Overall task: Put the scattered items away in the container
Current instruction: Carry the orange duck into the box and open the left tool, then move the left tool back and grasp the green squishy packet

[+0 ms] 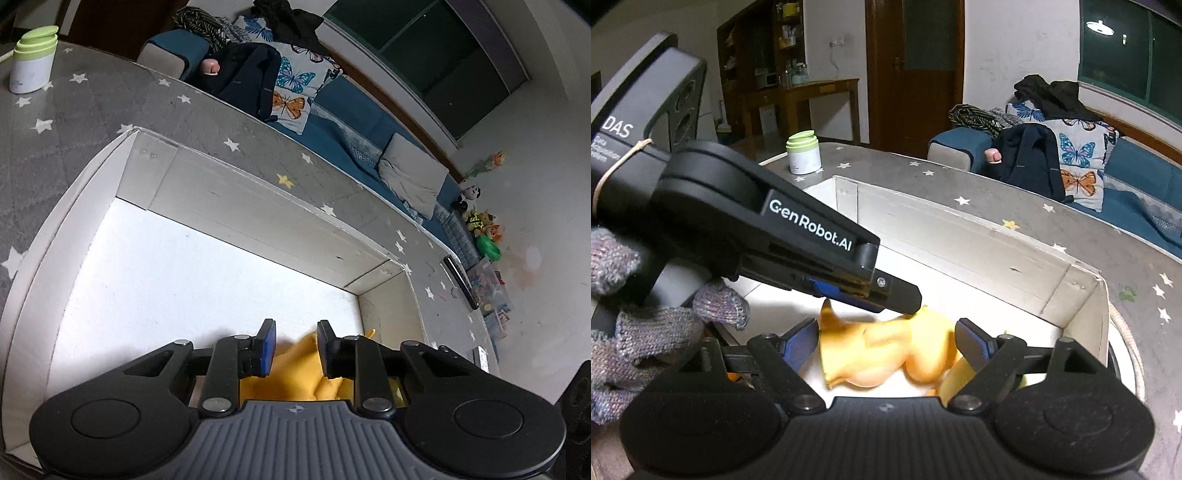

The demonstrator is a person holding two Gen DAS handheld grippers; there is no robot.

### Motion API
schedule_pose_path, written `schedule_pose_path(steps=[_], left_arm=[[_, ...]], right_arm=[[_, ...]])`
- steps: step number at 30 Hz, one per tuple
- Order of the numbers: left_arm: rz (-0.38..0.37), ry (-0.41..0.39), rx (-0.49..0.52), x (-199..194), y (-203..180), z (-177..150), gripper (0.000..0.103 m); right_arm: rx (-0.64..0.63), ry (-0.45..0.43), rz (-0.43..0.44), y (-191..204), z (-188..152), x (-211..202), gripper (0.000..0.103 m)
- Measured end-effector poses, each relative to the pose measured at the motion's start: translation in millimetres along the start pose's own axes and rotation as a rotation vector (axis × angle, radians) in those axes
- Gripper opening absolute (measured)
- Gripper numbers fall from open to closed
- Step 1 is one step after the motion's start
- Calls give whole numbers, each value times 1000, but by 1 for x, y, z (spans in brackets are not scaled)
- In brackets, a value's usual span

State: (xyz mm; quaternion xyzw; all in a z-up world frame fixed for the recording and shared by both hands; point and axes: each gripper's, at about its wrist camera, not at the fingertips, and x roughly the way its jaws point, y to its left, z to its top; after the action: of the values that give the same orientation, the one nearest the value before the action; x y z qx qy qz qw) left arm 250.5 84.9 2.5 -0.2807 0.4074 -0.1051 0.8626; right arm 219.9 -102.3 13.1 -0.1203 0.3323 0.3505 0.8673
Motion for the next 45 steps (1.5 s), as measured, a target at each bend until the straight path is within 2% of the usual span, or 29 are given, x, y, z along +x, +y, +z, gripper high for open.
schedule_pose_path(steps=[5,14,28,35,45], left_arm=[[14,-10,14,-4,-3,-1,26],[13,-37,56,-21,-12,-10,26],[26,-108,147,-62,-31,-44,27],[40,-137,184,-81,-37,-64,27],[61,-116,232,-84,-40,-94,28]], right_arm=[[-12,-24,-24,5,-5,-12,83],[43,-102,-53,8,-14,-45,83],[126,-216,-75,22,-44,-109,83],[106,-195,-89,38,-66,-121,83],[144,-136,-68,53,-98,-117,83]])
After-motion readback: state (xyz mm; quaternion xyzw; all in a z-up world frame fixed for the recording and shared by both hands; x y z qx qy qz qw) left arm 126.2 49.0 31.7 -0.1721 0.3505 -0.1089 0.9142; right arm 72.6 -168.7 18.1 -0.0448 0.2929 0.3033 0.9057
